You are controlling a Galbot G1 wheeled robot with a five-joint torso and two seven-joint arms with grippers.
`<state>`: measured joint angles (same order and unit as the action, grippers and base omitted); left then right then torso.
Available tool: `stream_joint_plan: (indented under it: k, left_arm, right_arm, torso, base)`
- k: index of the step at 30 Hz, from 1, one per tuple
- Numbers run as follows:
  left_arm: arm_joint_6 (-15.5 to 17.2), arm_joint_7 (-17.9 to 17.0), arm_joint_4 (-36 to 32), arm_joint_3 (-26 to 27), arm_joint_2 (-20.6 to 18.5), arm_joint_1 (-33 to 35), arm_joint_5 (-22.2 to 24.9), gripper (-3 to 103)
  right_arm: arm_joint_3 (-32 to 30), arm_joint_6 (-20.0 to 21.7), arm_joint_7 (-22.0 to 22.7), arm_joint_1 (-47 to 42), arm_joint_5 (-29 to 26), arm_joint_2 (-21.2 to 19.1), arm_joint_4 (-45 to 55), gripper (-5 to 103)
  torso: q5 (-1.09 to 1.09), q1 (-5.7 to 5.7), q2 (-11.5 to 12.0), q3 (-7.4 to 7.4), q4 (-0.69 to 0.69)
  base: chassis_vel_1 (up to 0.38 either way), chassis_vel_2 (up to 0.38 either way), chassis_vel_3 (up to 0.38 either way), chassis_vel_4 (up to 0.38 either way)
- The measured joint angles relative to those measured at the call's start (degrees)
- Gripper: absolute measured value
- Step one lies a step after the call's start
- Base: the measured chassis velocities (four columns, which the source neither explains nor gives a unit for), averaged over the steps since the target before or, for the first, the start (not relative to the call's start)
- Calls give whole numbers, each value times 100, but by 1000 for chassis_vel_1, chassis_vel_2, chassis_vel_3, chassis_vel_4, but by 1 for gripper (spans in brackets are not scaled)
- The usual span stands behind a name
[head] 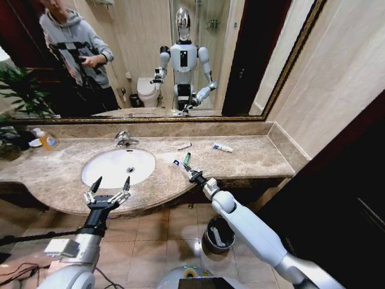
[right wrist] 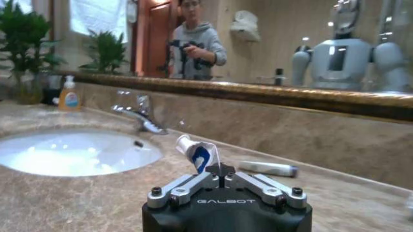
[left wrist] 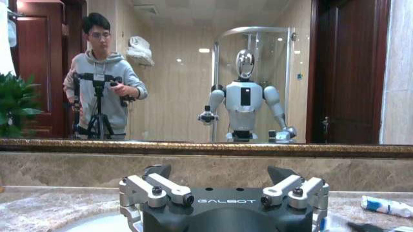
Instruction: Pick up the trash from the sink and place it in the trash bin.
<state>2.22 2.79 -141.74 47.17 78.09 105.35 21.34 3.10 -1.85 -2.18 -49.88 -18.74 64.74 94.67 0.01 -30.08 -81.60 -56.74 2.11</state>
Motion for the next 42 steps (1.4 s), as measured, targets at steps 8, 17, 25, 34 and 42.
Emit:
stream_joint_plan:
  k: [8,17,25,34,42]
  left_arm:
    - [0,1,0,0,-1,0,0,100]
    - [0,0,0,0,0,0,0,100]
    - [0,0,0,0,0,0,0,100]
    - [0,0,0,0,0,0,0,100]
    - [0,0,0,0,0,0,0,100]
  right_arm:
    - [-1112,-147,-34,-1225,-173,-593,1029,0]
    - [-2727,-953,-30,-3192,-323,-653,1333,0]
    - [-3275,-1680,-48,-4029,-218,-263,627,0]
    - [-3183,-2239,-60,-3906,94,33,-773,0]
    - [-2788,-2270,-97,-3632,386,270,-1745,0]
  torso:
    - [0,0,0,0,-2]
    - [1,1,-1,1,-1]
    - [1,1,-1,1,-1]
    - [0,0,-1,0,-1]
    - [-2,0,-1,0,0]
  base:
    - [0,0,0,0]
    - [0,0,0,0]
    - [0,0,0,0]
    - [0,0,0,0]
    - [0,0,0,0]
